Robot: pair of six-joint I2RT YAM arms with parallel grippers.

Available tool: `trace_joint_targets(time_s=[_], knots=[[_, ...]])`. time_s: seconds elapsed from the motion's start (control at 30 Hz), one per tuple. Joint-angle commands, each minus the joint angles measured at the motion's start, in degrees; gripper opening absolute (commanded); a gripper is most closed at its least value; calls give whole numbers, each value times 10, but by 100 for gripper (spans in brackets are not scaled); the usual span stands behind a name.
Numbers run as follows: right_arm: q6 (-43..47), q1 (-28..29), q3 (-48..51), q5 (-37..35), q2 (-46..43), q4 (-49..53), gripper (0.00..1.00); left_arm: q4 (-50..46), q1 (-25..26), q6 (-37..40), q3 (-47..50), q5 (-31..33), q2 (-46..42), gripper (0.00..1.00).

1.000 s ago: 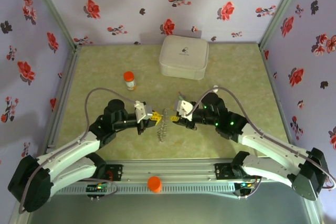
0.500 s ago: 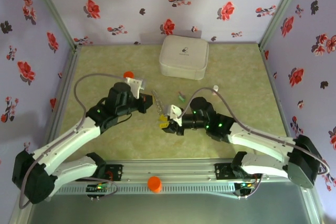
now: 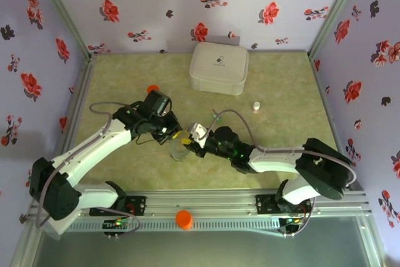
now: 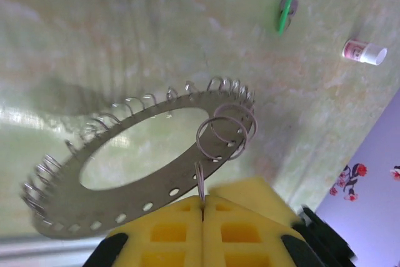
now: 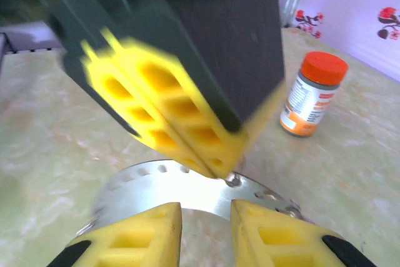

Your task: Put the keys on the keyring

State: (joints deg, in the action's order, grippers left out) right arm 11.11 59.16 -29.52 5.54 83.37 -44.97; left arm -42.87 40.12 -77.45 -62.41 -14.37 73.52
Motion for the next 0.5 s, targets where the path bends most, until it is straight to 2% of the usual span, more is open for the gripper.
trace_joint_targets(time_s=[0.0,0.17,0.47], knots=[[15,2,20,-50,16,-116,26,-94,-16,-59,-45,-61,14,0],[35,3,22,-47,19,-126,27,-94,-26,-77,-49,-109,15,0],[58,7,23,2,20,-145,30,-113,-32,-84,-49,-136,7,0]])
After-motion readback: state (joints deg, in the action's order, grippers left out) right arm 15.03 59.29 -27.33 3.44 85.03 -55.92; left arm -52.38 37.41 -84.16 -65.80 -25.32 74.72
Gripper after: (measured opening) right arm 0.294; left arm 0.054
